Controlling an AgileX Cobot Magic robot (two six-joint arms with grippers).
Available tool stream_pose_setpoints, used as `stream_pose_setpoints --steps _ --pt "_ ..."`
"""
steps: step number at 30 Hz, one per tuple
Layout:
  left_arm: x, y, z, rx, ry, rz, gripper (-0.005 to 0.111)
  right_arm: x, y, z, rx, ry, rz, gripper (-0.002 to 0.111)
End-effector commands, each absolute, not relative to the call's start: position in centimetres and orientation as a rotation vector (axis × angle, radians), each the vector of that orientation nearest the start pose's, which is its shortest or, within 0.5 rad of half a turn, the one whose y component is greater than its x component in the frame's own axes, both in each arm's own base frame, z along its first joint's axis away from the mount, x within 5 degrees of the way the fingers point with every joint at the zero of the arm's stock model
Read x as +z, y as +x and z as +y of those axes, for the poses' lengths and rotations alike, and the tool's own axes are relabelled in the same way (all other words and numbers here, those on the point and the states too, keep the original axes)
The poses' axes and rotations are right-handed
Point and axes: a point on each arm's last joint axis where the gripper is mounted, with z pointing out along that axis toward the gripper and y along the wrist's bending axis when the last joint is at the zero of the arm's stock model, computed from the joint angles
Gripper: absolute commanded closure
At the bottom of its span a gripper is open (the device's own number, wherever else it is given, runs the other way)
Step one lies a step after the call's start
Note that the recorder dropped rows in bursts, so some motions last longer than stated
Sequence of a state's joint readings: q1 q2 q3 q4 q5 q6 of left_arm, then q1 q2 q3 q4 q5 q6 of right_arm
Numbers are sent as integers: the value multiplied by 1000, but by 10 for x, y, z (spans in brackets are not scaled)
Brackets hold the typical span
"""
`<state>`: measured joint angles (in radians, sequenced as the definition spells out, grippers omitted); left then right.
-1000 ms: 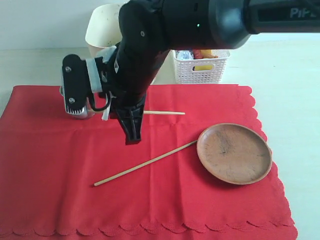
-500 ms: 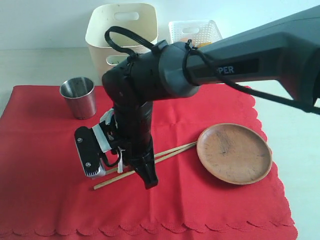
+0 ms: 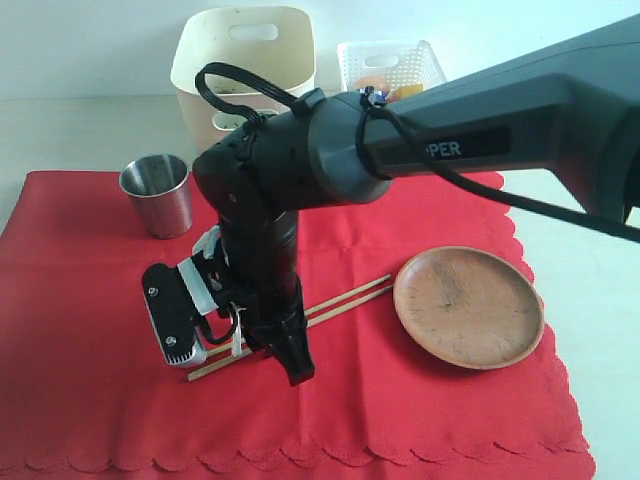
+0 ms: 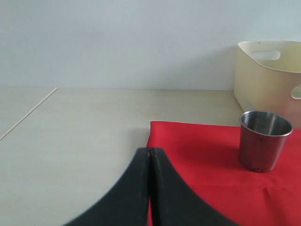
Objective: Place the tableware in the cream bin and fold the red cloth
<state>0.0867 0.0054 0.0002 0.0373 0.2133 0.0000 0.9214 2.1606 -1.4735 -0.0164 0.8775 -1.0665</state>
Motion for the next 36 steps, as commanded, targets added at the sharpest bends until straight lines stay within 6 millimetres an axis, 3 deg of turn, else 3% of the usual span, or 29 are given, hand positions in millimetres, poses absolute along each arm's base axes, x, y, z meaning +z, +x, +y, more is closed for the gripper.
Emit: stream_pose_setpoints --steps 1,8,10,12,17,25,36 --pt "194 56 5 93 -55 1694 107 117 252 332 -21 -2567 1662 69" --pt "194 56 5 93 -55 1694 107 108 255 334 -33 -2521 1716 71" --pt "194 56 5 93 -55 1694 107 108 253 332 -32 -2548 1723 81" --pt "194 56 5 93 -55 1694 107 108 252 330 -32 -2579 1718 108" --pt "194 56 5 93 -55 1694 107 111 253 331 -34 -2594 1668 108" --pt "194 56 5 93 -55 1694 107 161 258 337 -64 -2422 1528 108" --pt "194 56 5 93 -55 1694 107 251 269 352 -106 -1930 1217 108"
